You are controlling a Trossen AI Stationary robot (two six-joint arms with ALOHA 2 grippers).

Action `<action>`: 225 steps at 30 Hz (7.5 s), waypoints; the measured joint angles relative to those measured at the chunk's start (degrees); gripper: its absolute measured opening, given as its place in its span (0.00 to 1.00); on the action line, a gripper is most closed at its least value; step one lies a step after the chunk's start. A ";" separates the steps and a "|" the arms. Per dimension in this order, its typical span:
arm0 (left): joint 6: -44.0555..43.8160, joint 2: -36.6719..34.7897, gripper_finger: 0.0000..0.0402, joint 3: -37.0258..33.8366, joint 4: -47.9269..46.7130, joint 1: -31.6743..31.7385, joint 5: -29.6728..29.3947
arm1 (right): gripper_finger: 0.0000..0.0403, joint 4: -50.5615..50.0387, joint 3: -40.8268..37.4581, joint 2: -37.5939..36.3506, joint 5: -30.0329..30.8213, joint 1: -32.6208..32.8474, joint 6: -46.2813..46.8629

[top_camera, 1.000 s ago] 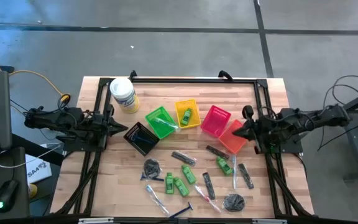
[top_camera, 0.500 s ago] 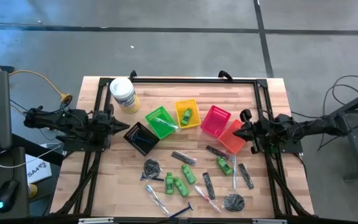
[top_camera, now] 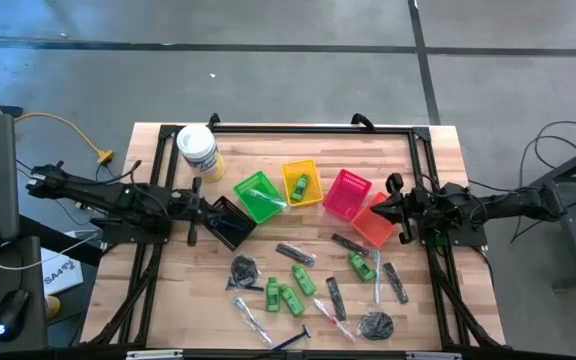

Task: Pick & Place Travel size toiletries
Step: Put the black hair comb into the red bin

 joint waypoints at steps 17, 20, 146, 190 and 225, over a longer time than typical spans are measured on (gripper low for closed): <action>-13.42 17.67 0.00 -0.96 13.90 0.00 1.76 | 0.01 -1.99 -0.04 0.02 -1.12 0.02 0.24; -13.38 20.84 0.00 -0.96 18.47 0.00 4.34 | 0.01 -4.15 -0.06 0.02 -1.14 0.02 -1.13; -16.51 34.82 0.12 18.58 -0.58 -27.32 -31.41 | 0.01 -8.95 -0.14 0.02 -5.18 0.04 0.79; 13.84 86.87 0.83 61.98 -25.68 1.04 9.74 | 0.01 -15.24 -0.13 0.02 -8.31 0.02 0.46; 14.53 92.16 0.66 62.05 -24.12 4.87 17.58 | 0.01 -14.89 -0.13 0.90 -7.83 0.02 0.44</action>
